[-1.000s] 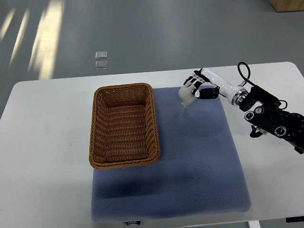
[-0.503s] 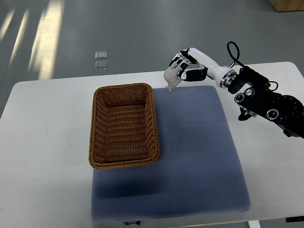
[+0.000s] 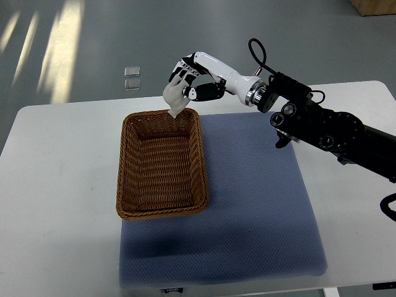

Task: Place white bear in brown basket with right hand
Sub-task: 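Lower the bear into the basket and open the right hand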

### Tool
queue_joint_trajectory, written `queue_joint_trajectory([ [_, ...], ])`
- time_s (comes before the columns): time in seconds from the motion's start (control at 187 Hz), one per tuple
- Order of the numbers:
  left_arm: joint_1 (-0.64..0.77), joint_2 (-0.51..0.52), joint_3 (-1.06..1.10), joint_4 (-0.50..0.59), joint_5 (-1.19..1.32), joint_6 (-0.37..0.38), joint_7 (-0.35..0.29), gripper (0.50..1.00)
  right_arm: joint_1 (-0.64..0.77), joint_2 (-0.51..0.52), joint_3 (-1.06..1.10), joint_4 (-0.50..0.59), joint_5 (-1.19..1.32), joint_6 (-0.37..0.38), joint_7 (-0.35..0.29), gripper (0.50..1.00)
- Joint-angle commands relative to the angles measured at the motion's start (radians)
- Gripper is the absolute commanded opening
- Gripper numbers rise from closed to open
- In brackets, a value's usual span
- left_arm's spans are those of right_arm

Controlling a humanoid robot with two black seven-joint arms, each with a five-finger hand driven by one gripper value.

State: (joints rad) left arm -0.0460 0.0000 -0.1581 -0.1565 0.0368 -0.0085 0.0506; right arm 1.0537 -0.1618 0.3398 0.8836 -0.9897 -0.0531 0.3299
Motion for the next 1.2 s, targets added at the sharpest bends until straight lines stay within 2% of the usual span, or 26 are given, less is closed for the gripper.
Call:
queue_joint_trajectory([
  [0.0, 0.0, 0.0, -0.001, -0.005, 0.0, 0.001, 0.0, 1.0, -0.004, 0.021, -0.016, 0.0, -0.02, 0.019, 0.0, 0.5],
  [0.225, 0.0, 0.0, -0.001, -0.015, 0.002, 0.001, 0.0, 1.0, -0.018, 0.045, -0.116, 0.001, -0.056, 0.016, 0.003, 0.5],
  [0.54, 0.003, 0.0, -0.001, -0.015, 0.002, -0.001, 0.0, 1.0, -0.046, 0.05, -0.125, -0.002, -0.116, 0.012, 0.003, 0.5],
  [0.561, 0.003, 0.0, -0.001, -0.015, 0.002, -0.001, 0.0, 1.0, -0.046, 0.05, -0.128, -0.003, -0.122, 0.012, 0.003, 0.539],
  [0.578, 0.003, 0.0, -0.001, -0.017, 0.002, -0.001, 0.0, 1.0, -0.046, 0.05, -0.13, -0.006, -0.125, 0.01, 0.003, 0.59],
  [0.583, 0.003, 0.0, -0.001, -0.017, 0.002, -0.001, 0.0, 1.0, -0.046, 0.05, -0.13, -0.006, -0.126, 0.01, 0.003, 0.59],
  [0.588, 0.005, 0.0, -0.001, -0.017, 0.002, -0.001, 0.0, 1.0, -0.047, 0.05, -0.13, -0.006, -0.126, 0.01, 0.003, 0.619],
  [0.594, 0.005, 0.0, -0.001, -0.017, 0.002, -0.001, 0.0, 1.0, -0.047, 0.05, -0.13, -0.006, -0.126, 0.01, 0.003, 0.619],
  [0.599, 0.003, 0.0, -0.001, -0.017, 0.002, -0.001, 0.0, 1.0, -0.047, 0.05, -0.13, -0.008, -0.126, 0.009, 0.004, 0.651],
  [0.604, 0.003, 0.0, -0.001, -0.017, 0.002, -0.001, 0.0, 1.0, -0.047, 0.05, -0.13, -0.008, -0.126, 0.009, 0.004, 0.652],
  [0.61, 0.005, 0.0, -0.001, -0.017, 0.002, -0.001, 0.0, 1.0, -0.049, 0.05, -0.13, -0.008, -0.126, 0.007, 0.004, 0.682],
  [0.615, 0.005, 0.0, -0.001, -0.017, 0.002, -0.001, 0.0, 1.0, -0.049, 0.05, -0.13, -0.008, -0.126, 0.007, 0.004, 0.682],
  [0.62, 0.005, 0.0, -0.001, -0.017, 0.002, -0.001, 0.0, 1.0, -0.05, 0.05, -0.13, -0.008, -0.126, 0.004, 0.004, 0.719],
  [0.626, 0.005, 0.0, -0.001, -0.017, 0.002, -0.001, 0.0, 1.0, -0.05, 0.05, -0.13, -0.008, -0.126, 0.004, 0.004, 0.719],
  [0.631, 0.005, 0.0, -0.001, -0.018, 0.002, -0.001, 0.0, 1.0, -0.05, 0.05, -0.128, -0.008, -0.126, 0.001, 0.004, 0.754],
  [0.636, 0.005, 0.0, -0.001, -0.018, 0.002, -0.001, 0.0, 1.0, -0.05, 0.05, -0.128, -0.008, -0.126, 0.001, 0.004, 0.754],
  [0.642, 0.005, 0.0, -0.001, -0.018, 0.002, -0.001, 0.0, 1.0, -0.05, 0.05, -0.13, -0.008, -0.126, -0.004, 0.004, 0.776],
  [0.684, 0.003, 0.0, -0.001, -0.02, 0.002, -0.001, 0.0, 1.0, -0.052, 0.05, -0.13, -0.009, -0.126, -0.02, 0.004, 0.819],
  [0.722, 0.005, 0.0, -0.001, -0.02, 0.002, -0.001, 0.0, 1.0, -0.054, 0.05, -0.13, -0.009, -0.124, -0.028, 0.006, 0.834],
  [0.77, 0.005, 0.0, -0.001, -0.02, 0.002, -0.001, 0.0, 1.0, -0.057, 0.05, -0.13, -0.009, -0.124, -0.034, 0.006, 0.893],
  [1.193, 0.005, 0.0, -0.001, -0.018, 0.002, -0.001, 0.0, 1.0, -0.061, 0.07, -0.134, -0.012, -0.127, -0.034, 0.006, 0.905],
])
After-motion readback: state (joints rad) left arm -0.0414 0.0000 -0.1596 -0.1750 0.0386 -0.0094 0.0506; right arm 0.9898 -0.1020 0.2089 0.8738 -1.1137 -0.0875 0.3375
